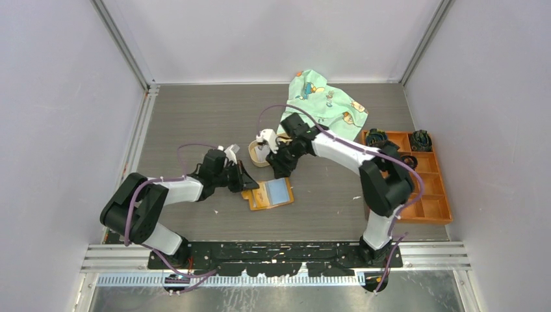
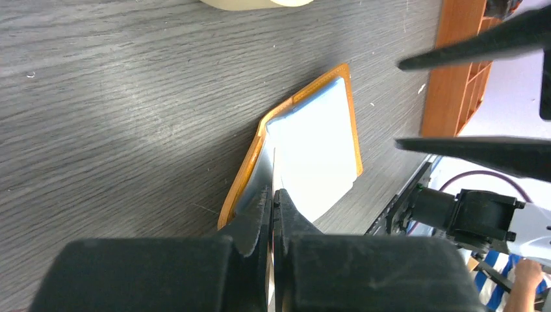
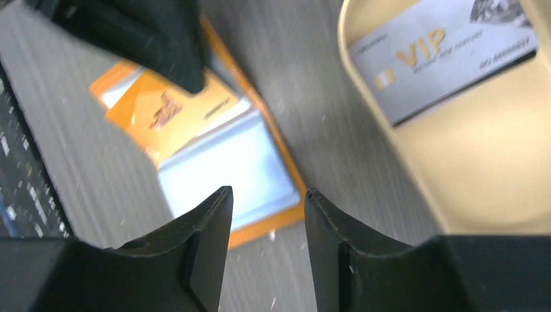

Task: Put the credit cards into the card holder
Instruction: Insert the credit card into the card holder.

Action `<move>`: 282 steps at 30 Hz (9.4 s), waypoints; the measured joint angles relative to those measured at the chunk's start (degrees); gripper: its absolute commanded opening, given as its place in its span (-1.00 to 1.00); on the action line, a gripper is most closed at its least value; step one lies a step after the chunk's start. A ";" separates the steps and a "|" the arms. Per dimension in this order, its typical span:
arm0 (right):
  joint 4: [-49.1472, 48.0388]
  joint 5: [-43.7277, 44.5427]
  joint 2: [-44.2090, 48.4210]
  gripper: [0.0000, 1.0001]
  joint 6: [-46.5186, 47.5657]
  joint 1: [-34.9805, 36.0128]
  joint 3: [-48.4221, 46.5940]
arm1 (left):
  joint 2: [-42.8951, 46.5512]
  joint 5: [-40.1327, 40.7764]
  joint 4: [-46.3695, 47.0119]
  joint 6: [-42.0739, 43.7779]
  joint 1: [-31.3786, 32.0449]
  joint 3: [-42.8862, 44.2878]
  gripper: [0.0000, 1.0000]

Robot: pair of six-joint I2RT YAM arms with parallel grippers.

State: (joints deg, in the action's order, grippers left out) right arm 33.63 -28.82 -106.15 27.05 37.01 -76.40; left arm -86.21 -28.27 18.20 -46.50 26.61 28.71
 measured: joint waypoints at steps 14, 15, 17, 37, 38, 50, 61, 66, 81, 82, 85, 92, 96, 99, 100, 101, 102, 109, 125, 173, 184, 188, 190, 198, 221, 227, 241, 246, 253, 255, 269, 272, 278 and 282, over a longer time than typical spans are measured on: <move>1.11 -2.49 13.27 0.10 24.52 -0.24 20.13 | -0.22 0.20 5.81 -4.81 0.00 -2.32 -1.00; 0.44 -2.27 12.74 0.10 25.05 0.02 20.13 | -0.35 0.17 6.19 -5.22 0.00 -2.38 -1.00; -0.61 -1.68 11.78 0.10 26.05 0.50 20.13 | -0.63 0.15 6.78 -5.70 0.00 -2.40 -1.00; -2.54 1.51 8.70 0.05 32.59 3.54 19.93 | -2.08 -3.91 9.27 -8.59 -2.45 -2.75 -1.00; -2.54 1.51 8.70 0.05 32.59 3.54 19.93 | -2.19 -4.26 9.42 -8.68 -2.64 -2.75 -1.00; -2.67 1.70 8.70 0.04 32.13 3.65 19.93 | -2.43 -6.93 9.44 -8.96 -4.79 -2.75 -1.00; -3.50 1.88 8.70 0.03 30.14 4.11 19.93 | -3.85 -5.66 10.80 -10.51 -4.35 -2.75 -1.00; -3.65 2.14 8.70 0.03 29.75 4.26 19.96 | -5.90 -5.42 12.90 -11.82 -3.89 -2.75 -1.00; -4.00 2.23 8.70 0.02 29.31 4.28 20.13 | -7.98 -4.72 15.80 -13.29 -3.78 -3.21 -1.00; -4.02 2.21 8.70 0.02 29.29 4.28 20.13 | -8.33 -4.74 16.15 -13.38 -3.78 -3.30 -1.00; -4.07 2.23 8.70 0.02 29.14 4.28 20.15 | -9.27 -4.74 17.57 -13.79 -3.78 -3.72 -1.00; -4.20 2.43 8.70 0.01 28.63 4.39 20.15 | -10.40 -4.68 22.23 -14.88 -3.78 -4.98 -1.00; -4.26 2.47 8.70 0.01 28.33 4.42 20.15 | -12.02 -4.37 26.38 -15.61 -3.78 -6.29 -1.00; -4.28 2.54 8.70 0.01 28.24 4.44 20.17 | -13.16 -4.26 29.94 -16.28 -3.78 -7.37 -1.00; -4.28 2.58 8.70 0.01 28.22 4.48 20.17 | -13.38 -4.26 30.86 -16.35 -3.78 -7.65 -1.00; -4.31 2.64 8.70 0.01 28.20 4.50 20.17 | -13.57 -4.24 31.65 -16.37 -3.78 -7.87 -1.00; -4.31 2.67 8.70 0.01 28.15 4.50 20.17 | -13.66 -4.22 32.24 -16.35 -3.78 -8.02 -1.00; -4.44 2.69 8.70 0.01 27.87 4.52 20.17 | -13.70 -3.21 35.98 -16.17 -3.74 -9.16 -1.00; -4.50 2.86 8.70 0.01 27.56 4.61 20.17 | -16.94 -2.75 42.73 -16.11 -3.06 -9.86 -1.00; -4.35 4.44 8.70 0.08 26.05 5.27 19.82 | -21.24 -5.81 44.24 -14.58 -1.97 -7.13 -1.00; 0.11 5.14 9.64 0.25 25.33 4.70 17.62 | -21.27 -5.73 43.69 -14.51 -1.97 -6.71 -0.99; 2.75 3.23 13.11 0.11 25.44 4.35 16.48 | -21.27 -5.73 43.65 -14.51 -1.97 -6.60 -0.99; 2.95 1.68 14.34 -0.05 25.44 4.35 15.91 | -21.27 -5.75 43.47 -14.51 -1.97 -6.51 -0.98; -3.50 -2.56 14.64 -0.65 24.52 9.57 14.78 | -21.27 -5.81 41.94 -14.32 -1.97 -5.57 -0.97; -19.67 6.93 1.46 -0.78 26.49 17.81 11.39 | -21.27 -5.90 41.77 -13.27 -1.99 -5.57 -0.93; -19.89 8.33 0.26 -0.78 26.86 18.16 11.06 | -21.27 -5.92 41.75 -13.18 -2.03 -5.57 -0.84; -20.11 12.70 0.68 -0.79 26.82 18.27 12.68 | -21.18 -6.10 41.53 -13.11 -2.25 -5.57 -0.60; -20.24 13.79 1.86 -0.80 26.77 18.14 14.10 | -20.90 -6.08 41.13 -13.07 -2.27 -5.57 -0.58; -20.35 15.78 2.43 -0.80 26.34 16.55 15.41 | -19.65 -5.95 39.28 -12.85 -2.36 -5.60 -0.55; -20.39 16.13 2.64 -0.80 26.25 16.02 15.65 | -19.26 -5.81 38.58 -12.72 -2.36 -5.60 -0.54; -17.31 13.57 8.66 -0.51 20.44 13.27 16.50 | -13.94 -3.96 31.04 -11.08 -2.36 -5.33 -0.44; -15.52 10.88 10.93 -0.50 15.54 11.93 14.75 | -9.62 -2.91 25.22 -9.40 -2.36 -4.09 -0.44; -13.09 4.83 18.49 -0.40 4.52 3.98 11.56 | 5.86 0.39 7.06 -0.96 -2.38 1.92 -0.44; -11.67 1.31 23.52 0.94 -1.60 -1.29 8.96 | 15.13 2.89 -2.21 4.07 -2.36 6.12 -0.44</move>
State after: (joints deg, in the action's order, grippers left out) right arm 21.96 -27.51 -82.63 25.45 35.73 -67.44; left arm -71.09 -25.39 15.99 -42.44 24.25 34.83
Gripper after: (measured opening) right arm 0.475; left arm 0.277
